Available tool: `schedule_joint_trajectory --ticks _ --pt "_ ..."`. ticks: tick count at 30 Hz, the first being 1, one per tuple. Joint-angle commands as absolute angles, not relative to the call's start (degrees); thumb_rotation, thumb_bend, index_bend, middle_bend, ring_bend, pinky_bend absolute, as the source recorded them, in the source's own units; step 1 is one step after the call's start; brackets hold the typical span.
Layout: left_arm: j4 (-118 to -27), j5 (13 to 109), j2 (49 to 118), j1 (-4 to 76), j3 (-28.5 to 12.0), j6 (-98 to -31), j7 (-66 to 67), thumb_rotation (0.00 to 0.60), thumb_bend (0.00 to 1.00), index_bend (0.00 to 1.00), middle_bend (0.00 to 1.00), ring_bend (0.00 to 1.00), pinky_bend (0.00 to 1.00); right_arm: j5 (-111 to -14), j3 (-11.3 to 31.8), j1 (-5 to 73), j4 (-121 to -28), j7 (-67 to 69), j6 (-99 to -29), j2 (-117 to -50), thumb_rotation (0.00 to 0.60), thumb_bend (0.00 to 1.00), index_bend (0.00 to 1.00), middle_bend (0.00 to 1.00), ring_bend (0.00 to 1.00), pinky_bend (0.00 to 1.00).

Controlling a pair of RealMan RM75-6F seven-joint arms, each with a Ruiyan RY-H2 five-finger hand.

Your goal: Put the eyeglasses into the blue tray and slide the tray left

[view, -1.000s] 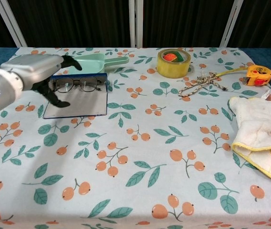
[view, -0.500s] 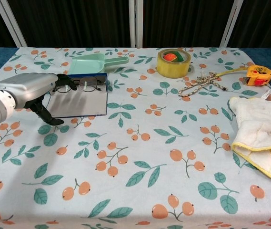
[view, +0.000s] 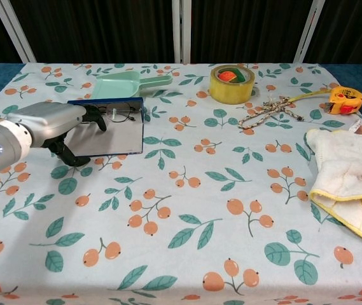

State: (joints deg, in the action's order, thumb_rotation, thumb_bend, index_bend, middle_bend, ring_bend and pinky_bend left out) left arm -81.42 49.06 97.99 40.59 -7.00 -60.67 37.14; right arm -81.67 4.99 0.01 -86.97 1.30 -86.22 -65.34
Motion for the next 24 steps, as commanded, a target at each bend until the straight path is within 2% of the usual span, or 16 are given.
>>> schedule_joint_trajectory --ticks 1,9,15,24 --pt "-80.6 49.2 98.6 40.6 -6.7 -61.3 38.1 0.600 0.18 0.27 0.06 0.05 0.16 -81.7 4.9 0.0 -87.0 1.3 -86.2 -65.4 0.600 0.22 0.00 0.00 0.00 0.00" --pt "-77.8 50.6 99.4 40.8 -6.7 -61.4 38.4 0.600 0.20 0.33 0.06 0.05 0.16 -81.9 4.7 -0.1 -86.9 1.5 -86.1 -65.3 0.600 0.22 0.00 0.00 0.00 0.00" --pt "-75.3 52.0 100.2 40.6 -7.0 -62.0 37.9 0.600 0.31 0.35 0.08 0.05 0.16 -82.3 4.7 0.1 -86.9 1.7 -86.0 -65.2 0.600 0.22 0.00 0.00 0.00 0.00" --pt "-71.0 56.8 102.6 39.7 -7.4 -64.5 34.2 0.600 0.38 0.37 0.10 0.05 0.16 -82.6 4.6 0.4 -86.9 1.4 -85.7 -65.2 0.600 0.22 0.00 0.00 0.00 0.00"
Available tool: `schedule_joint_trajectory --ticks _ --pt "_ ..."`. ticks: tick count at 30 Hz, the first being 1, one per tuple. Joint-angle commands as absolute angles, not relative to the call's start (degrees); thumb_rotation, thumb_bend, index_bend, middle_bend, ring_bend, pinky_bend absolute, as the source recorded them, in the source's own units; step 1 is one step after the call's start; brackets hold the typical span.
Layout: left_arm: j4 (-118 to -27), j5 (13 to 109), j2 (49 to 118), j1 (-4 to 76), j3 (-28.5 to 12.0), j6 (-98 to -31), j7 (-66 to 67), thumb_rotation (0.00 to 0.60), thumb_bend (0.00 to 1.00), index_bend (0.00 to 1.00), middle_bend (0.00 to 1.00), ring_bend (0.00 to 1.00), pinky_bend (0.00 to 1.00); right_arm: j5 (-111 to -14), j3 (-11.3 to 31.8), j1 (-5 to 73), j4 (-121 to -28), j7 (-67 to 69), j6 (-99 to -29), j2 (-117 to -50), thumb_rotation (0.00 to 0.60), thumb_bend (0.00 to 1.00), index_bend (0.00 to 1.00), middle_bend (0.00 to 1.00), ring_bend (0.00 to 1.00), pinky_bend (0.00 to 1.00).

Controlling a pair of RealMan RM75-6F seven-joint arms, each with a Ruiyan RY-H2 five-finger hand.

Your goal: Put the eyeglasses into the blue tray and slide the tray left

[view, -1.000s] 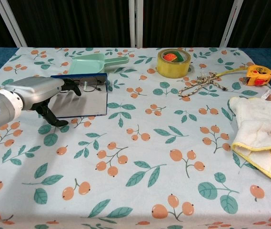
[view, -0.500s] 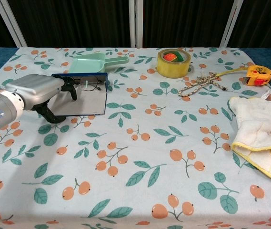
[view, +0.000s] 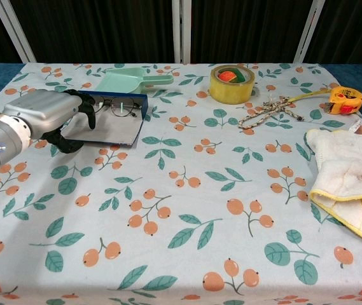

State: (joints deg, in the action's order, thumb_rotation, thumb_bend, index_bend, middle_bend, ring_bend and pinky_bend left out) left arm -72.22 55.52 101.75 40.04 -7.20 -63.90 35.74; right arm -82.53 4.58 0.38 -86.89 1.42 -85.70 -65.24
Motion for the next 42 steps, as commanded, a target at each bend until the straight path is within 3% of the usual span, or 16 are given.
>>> schedule_joint_trajectory --ticks 1,17,29,34,42 --pt "-70.6 57.2 102.8 39.6 -7.6 -64.6 33.6 0.600 0.38 0.37 0.10 0.05 0.16 -82.6 4.6 0.4 -86.9 1.4 -85.7 -65.2 0.600 0.22 0.00 0.00 0.00 0.00" --pt "-57.6 63.1 110.0 42.1 -11.6 -65.2 28.4 0.600 0.40 0.41 0.12 0.06 0.16 -82.4 4.8 0.1 -87.3 1.5 -86.5 -64.9 0.600 0.22 0.00 0.00 0.00 0.00" --pt "-53.1 70.1 111.4 39.8 -8.4 -67.5 22.0 0.600 0.40 0.68 0.12 0.06 0.16 -82.1 4.7 0.0 -86.4 2.7 -86.1 -65.2 0.600 0.22 0.00 0.00 0.00 0.00" --pt "-56.7 72.8 108.7 36.7 -7.0 -71.5 19.6 0.600 0.42 0.71 0.12 0.06 0.16 -82.1 4.8 -0.1 -86.3 3.0 -86.3 -65.2 0.600 0.22 0.00 0.00 0.00 0.00" --pt "-70.8 79.0 95.8 28.3 0.2 -79.0 18.5 0.600 0.42 0.71 0.12 0.06 0.16 -82.6 4.5 0.1 -86.1 3.1 -86.1 -65.4 0.600 0.22 0.00 0.00 0.00 0.00"
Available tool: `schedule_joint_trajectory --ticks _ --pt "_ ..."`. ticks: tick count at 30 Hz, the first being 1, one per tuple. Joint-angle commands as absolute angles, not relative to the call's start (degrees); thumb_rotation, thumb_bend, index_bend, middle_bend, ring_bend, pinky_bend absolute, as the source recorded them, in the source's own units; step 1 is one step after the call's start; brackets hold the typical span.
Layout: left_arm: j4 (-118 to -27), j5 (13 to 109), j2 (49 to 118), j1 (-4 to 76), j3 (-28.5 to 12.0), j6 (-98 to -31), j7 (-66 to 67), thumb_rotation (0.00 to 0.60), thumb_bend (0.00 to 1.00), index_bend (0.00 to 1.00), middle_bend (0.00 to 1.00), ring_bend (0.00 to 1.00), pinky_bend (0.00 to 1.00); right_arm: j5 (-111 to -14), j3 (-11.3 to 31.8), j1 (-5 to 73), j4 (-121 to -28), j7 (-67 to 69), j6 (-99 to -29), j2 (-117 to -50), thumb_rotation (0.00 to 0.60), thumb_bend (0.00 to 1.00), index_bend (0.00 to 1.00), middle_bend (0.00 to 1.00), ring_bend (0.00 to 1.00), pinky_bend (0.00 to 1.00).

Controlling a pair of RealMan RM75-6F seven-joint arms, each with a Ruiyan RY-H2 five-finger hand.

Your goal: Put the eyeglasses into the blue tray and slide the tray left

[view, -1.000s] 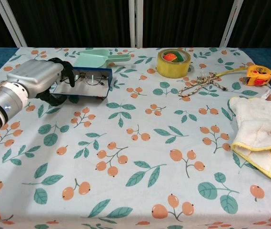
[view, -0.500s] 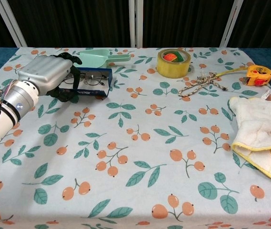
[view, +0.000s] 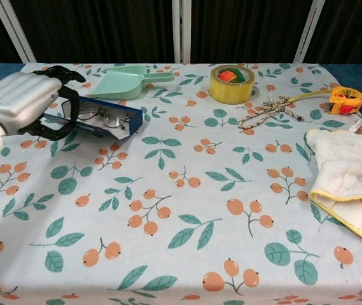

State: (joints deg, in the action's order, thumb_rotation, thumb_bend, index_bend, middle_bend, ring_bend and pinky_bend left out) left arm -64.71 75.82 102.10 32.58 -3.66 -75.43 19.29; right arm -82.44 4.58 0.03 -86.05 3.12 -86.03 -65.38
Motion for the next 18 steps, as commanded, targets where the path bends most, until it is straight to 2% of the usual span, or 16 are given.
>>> schedule_joint_trajectory --ticks 1,5,9,18 --pt "-71.9 79.5 94.2 27.5 0.9 -79.5 18.6 0.600 0.42 0.71 0.12 0.06 0.16 -82.8 4.4 0.1 -86.1 3.1 -86.0 -65.3 0.600 0.22 0.00 0.00 0.00 0.00" --pt "-76.6 80.5 87.7 25.3 2.7 -80.2 19.8 0.600 0.42 0.72 0.12 0.06 0.16 -83.6 4.0 0.3 -86.3 3.3 -85.7 -65.0 0.600 0.22 0.00 0.00 0.00 0.00" --pt "-80.6 79.5 84.2 25.4 2.3 -77.7 21.5 0.600 0.42 0.72 0.12 0.05 0.16 -83.8 3.8 0.6 -86.6 2.8 -85.3 -65.3 0.600 0.22 0.00 0.00 0.00 0.00" --pt "-82.8 73.1 85.5 29.8 -1.4 -67.3 30.7 0.600 0.42 0.73 0.12 0.05 0.16 -84.2 3.8 1.1 -87.3 1.8 -85.0 -65.3 0.600 0.22 0.00 0.00 0.00 0.00"
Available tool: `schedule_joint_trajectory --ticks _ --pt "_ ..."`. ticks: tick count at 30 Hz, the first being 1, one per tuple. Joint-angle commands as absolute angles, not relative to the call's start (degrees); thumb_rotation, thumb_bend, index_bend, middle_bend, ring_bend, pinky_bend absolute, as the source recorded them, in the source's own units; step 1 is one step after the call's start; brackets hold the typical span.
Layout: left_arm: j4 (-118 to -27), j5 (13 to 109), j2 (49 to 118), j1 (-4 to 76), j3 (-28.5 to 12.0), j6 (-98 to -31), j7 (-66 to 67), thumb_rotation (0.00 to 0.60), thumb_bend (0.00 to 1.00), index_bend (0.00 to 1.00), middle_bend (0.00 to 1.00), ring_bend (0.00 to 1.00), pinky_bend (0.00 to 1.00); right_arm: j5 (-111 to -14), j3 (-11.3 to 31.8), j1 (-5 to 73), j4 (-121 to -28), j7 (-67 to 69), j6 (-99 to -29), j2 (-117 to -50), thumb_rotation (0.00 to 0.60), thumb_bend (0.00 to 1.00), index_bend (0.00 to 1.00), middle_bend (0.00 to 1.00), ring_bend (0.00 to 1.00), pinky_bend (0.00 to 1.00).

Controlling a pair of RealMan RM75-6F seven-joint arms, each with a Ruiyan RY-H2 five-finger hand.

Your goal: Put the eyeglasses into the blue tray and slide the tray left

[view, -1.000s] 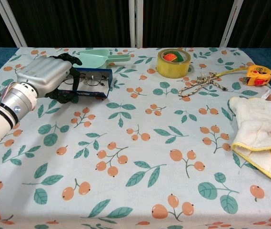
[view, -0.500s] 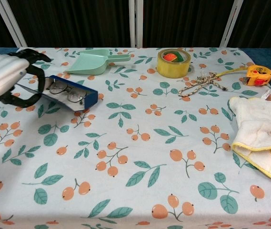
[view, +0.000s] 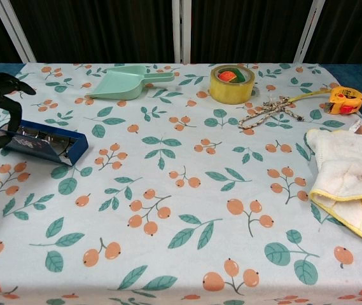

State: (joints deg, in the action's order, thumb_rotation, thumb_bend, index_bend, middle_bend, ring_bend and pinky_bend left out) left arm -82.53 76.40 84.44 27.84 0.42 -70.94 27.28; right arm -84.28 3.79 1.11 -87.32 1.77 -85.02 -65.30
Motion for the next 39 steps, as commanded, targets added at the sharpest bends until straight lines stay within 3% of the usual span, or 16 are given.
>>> schedule_joint_trajectory --ticks 1,33,35,39 --pt "-82.7 72.3 85.9 30.2 -1.9 -66.5 31.6 0.600 0.42 0.73 0.12 0.05 0.16 -84.1 3.9 1.1 -87.3 1.8 -85.0 -65.2 0.600 0.22 0.00 0.00 0.00 0.00" --pt "-70.1 65.5 96.9 37.1 -10.8 -63.8 36.6 0.600 0.43 0.69 0.12 0.05 0.16 -81.9 4.0 1.5 -85.8 2.6 -83.1 -66.1 0.600 0.22 0.00 0.00 0.00 0.00" --pt "-69.4 65.4 97.5 37.3 -10.9 -63.8 36.4 0.600 0.43 0.59 0.11 0.05 0.16 -81.7 4.1 1.4 -85.7 2.8 -83.1 -66.1 0.600 0.22 0.00 0.00 0.00 0.00" --pt "-67.8 66.3 98.5 37.5 -10.8 -64.5 35.0 0.600 0.39 0.20 0.07 0.05 0.16 -81.5 4.1 1.4 -85.3 3.1 -83.0 -66.3 0.600 0.22 0.00 0.00 0.00 0.00"
